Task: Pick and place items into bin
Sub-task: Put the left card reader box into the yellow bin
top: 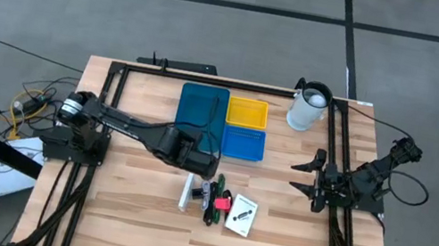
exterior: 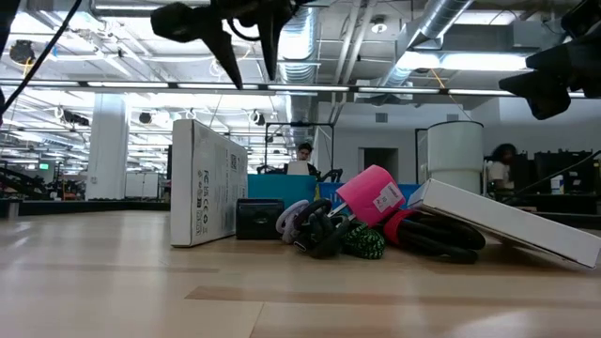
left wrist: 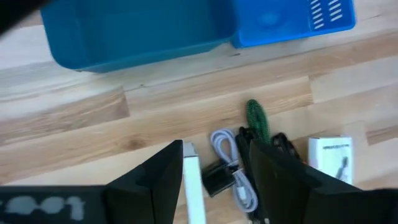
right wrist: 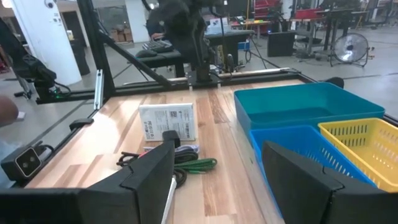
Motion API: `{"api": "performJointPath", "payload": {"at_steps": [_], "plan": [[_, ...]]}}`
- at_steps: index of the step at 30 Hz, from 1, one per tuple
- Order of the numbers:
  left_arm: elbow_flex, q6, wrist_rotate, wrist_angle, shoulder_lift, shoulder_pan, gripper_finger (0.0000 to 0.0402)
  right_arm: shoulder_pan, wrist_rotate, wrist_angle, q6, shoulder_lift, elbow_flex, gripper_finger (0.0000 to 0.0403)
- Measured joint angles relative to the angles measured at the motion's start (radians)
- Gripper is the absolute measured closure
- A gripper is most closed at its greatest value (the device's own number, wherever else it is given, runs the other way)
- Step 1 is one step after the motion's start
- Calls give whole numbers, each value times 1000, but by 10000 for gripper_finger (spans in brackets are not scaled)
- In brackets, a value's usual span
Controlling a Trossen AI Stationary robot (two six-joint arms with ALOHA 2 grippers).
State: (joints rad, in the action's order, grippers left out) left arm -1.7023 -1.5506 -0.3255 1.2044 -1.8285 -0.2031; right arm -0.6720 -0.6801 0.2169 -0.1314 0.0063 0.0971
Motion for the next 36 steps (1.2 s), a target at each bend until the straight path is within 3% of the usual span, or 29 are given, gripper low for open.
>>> {"api": "performJointPath", "payload": {"at_steps": [21, 36], "plan": [[6, -49, -7, 17, -72, -50, 226, 0, 0, 9, 0, 0, 0, 168], [6, -62, -194, 40, -92, -83, 226, 0, 0, 9, 0, 0, 0, 168]]}}
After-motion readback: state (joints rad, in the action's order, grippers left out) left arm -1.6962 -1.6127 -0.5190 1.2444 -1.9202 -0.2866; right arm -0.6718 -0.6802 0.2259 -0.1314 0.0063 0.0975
